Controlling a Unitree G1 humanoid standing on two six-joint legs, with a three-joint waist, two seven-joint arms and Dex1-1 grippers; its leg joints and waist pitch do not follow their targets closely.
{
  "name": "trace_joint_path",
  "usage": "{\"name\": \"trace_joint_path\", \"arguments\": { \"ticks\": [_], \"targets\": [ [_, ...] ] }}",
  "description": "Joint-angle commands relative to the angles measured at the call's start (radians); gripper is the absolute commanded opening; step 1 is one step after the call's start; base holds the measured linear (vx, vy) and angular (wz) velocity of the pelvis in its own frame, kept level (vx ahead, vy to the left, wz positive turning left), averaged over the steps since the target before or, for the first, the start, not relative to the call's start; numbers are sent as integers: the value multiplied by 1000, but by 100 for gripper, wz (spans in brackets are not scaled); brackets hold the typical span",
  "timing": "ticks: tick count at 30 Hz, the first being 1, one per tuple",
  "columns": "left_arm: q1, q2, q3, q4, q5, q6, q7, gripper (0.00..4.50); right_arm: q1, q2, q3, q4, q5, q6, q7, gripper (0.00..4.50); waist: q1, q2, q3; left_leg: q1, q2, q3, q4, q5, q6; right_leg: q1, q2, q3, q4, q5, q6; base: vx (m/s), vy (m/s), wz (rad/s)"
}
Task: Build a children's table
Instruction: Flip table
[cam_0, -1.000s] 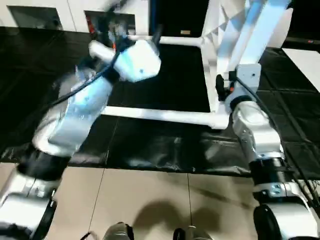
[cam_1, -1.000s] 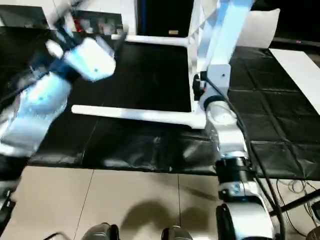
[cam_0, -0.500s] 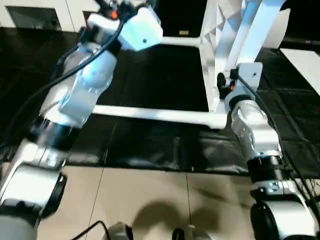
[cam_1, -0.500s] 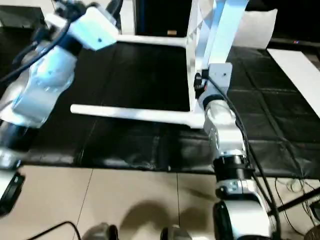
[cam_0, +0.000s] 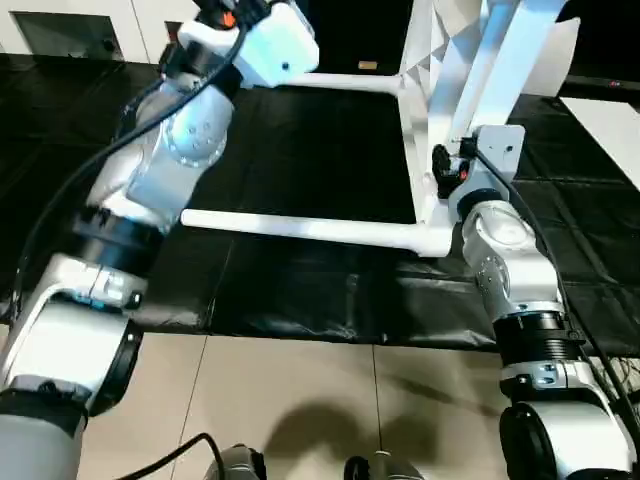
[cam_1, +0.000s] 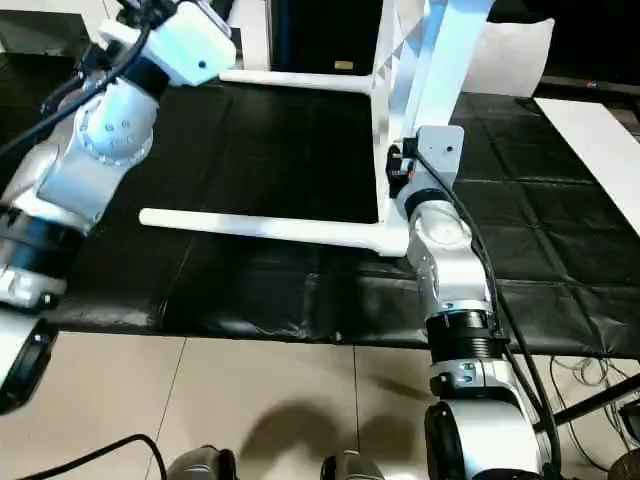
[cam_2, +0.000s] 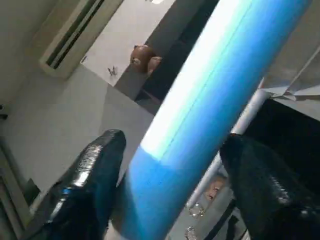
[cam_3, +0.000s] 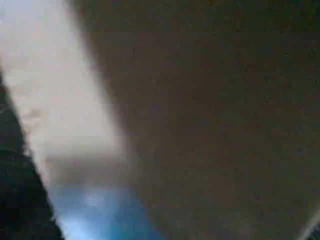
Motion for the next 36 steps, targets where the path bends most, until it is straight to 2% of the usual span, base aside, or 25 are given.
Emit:
{"name": "trace_joint_path", "arguments": {
  "ticks": [1,3,8,15,17,20,25,30,32,33,35,36],
  "targets": [
    [-31,6,5,43,7,-11,10,308,-25,-10,31,-47,-14,-39,47,193,12,0,-108,31,47,-18,-61,-139,-15,65,-80,41,-68,-120,-191,0,0,0],
    [-39,9,7,52,7,-13,12,280,-25,-11,32,-48,-16,-40,48,193,12,-3,-108,31,46,-17,-61,-139,-16,66,-79,42,-68,-116,-189,0,0,0],
    [-52,6,4,66,-4,-44,-10,255,-24,-17,33,-53,-24,-41,50,193,15,-1,-107,32,48,-17,-62,-145,-19,65,-80,42,-69,-118,-192,0,0,0],
    [-51,3,8,79,-26,-66,-41,244,-34,-46,53,-62,-51,-44,73,193,21,-2,-107,32,47,-17,-61,-134,-14,67,-80,42,-66,-100,-196,0,0,0],
    [-53,4,13,83,-36,-69,-56,240,-46,-65,63,-68,-62,-39,95,193,22,1,-107,31,46,-17,-61,-132,-13,66,-78,42,-66,-91,-198,0,0,0],
    [-56,1,22,85,-59,-78,-75,237,-66,-97,85,-75,-77,-34,138,193,26,-1,-107,31,46,-16,-60,-128,-6,69,-79,42,-65,-84,-201,0,0,0],
    [-54,-11,91,87,-175,-48,-144,233,-135,-207,115,-123,-70,5,294,193,30,-8,-104,28,42,-13,-56,-118,11,72,-79,41,-66,-106,-207,0,0,0],
    [-51,-15,114,88,-216,-21,-189,228,-173,-275,131,-133,-67,8,388,193,38,-6,-101,31,45,-12,-55,-125,22,66,-78,41,-69,-134,-201,0,0,0],
    [-50,-18,128,83,-246,0,-222,227,-200,-314,137,-127,-67,6,438,193,42,-4,-97,36,47,-11,-56,-154,17,60,-77,40,-75,-176,-200,0,0,0],
    [-47,-30,151,66,-307,36,-280,225,-236,-357,139,-112,-67,2,489,193,44,-2,-96,39,49,-13,-58,-171,11,60,-79,40,-77,-200,-198,0,0,0],
    [-45,-35,159,58,-331,49,-302,222,-248,-369,140,-105,-68,-1,502,193,50,-4,-95,41,50,-11,-56,-186,4,57,-80,41,-78,-218,-199,0,0,0],
    [-32,-69,191,1,-444,131,-399,222,-309,-417,137,-61,-65,-31,558,193,50,-1,-92,39,49,-13,-58,-192,2,57,-81,40,-78,-227,-197,0,0,0]
  ]
}}
